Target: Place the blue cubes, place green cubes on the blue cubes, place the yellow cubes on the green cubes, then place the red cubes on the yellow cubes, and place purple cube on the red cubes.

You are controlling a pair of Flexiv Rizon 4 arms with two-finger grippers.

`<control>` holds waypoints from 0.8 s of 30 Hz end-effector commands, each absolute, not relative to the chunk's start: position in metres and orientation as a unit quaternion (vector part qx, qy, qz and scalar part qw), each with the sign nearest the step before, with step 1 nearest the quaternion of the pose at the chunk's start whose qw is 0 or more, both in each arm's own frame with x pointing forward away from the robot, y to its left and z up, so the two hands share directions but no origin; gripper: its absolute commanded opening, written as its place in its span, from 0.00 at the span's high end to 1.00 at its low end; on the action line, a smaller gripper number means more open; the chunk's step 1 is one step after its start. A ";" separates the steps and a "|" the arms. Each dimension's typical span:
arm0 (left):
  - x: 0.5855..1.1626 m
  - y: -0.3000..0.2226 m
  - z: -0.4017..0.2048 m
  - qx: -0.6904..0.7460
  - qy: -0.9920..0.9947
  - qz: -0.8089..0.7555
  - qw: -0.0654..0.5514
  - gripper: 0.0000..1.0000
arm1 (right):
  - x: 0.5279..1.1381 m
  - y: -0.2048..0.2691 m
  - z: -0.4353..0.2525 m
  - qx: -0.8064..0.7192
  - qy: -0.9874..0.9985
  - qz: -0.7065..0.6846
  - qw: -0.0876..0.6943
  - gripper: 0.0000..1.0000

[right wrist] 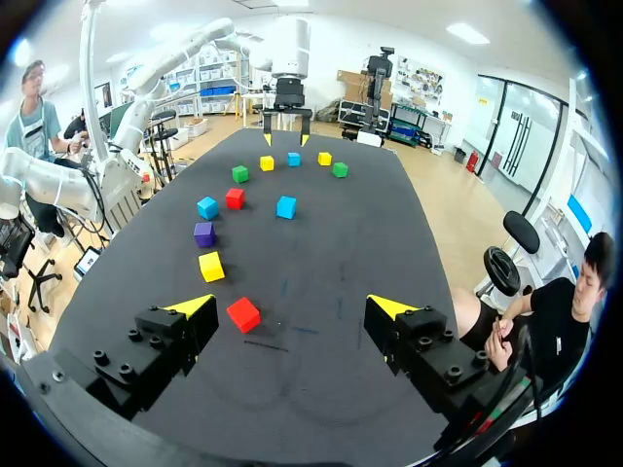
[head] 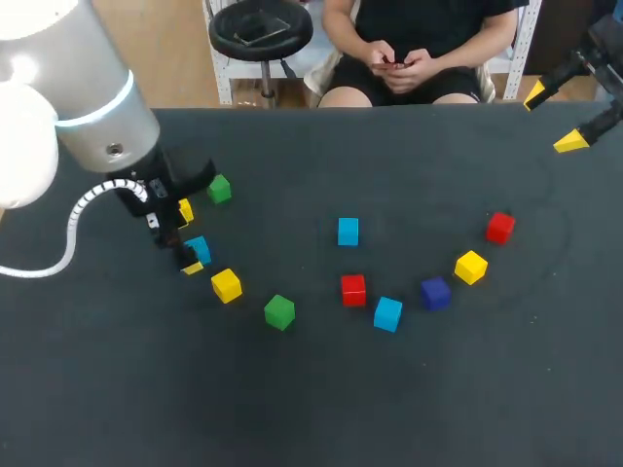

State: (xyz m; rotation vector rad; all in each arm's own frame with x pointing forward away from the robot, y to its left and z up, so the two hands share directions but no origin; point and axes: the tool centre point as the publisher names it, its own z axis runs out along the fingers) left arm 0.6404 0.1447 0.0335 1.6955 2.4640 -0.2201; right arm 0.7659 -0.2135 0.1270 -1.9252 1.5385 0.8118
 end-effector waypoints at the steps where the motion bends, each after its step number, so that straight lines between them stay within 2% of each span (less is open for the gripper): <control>1: 0.650 0.146 0.027 0.568 0.816 -0.079 0.067 0.00 | 0.766 -0.214 0.127 -0.715 0.570 0.302 0.270 0.00; 24: 0.673 0.148 0.005 0.577 0.811 -0.081 0.062 0.00 | 0.766 -0.214 0.127 -0.715 0.570 0.302 0.270 0.00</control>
